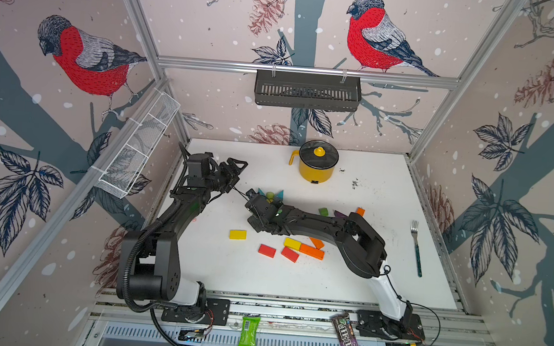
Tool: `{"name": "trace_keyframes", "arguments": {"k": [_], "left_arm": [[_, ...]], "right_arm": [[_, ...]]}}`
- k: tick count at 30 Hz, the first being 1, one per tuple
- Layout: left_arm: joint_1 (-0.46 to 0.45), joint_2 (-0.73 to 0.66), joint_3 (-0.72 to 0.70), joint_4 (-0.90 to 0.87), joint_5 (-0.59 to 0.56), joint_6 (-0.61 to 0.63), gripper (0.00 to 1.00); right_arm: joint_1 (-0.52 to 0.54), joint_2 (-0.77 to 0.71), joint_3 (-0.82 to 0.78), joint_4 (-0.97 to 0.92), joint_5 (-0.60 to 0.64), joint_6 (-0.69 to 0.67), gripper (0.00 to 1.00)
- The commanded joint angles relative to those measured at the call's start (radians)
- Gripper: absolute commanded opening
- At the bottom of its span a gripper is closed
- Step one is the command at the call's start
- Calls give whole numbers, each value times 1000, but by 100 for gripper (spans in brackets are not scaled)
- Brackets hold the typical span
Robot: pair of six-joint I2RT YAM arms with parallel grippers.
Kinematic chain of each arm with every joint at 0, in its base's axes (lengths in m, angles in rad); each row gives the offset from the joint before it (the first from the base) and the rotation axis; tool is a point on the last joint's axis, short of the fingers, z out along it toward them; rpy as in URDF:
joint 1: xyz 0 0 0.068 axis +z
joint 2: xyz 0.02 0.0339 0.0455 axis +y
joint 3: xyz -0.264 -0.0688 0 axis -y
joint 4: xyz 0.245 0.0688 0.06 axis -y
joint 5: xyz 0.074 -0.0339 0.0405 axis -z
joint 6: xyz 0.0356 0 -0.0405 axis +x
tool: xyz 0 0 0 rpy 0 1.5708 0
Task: Assemble a carrot with building blocks
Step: Assemble the building block at the center of the board, then adjust the building block at the center of the board.
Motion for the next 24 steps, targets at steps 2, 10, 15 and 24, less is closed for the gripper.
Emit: {"name": "trace_keyframes", "arguments": {"k": [2,10,15,24], "left_arm": [[-1,-3,2,30,12,-1,84],[0,-1,2,26,9,2,83],[1,-1,3,27,11,1,84],[-37,3,3,30,17,2,84]], "right_arm": [[1,12,10,-15,50,4,99],[2,-8,23,-20,7,14,99],[-22,-105,-39,13,6,78,98],[-211,-295,-337,121,-106,253,91]]}}
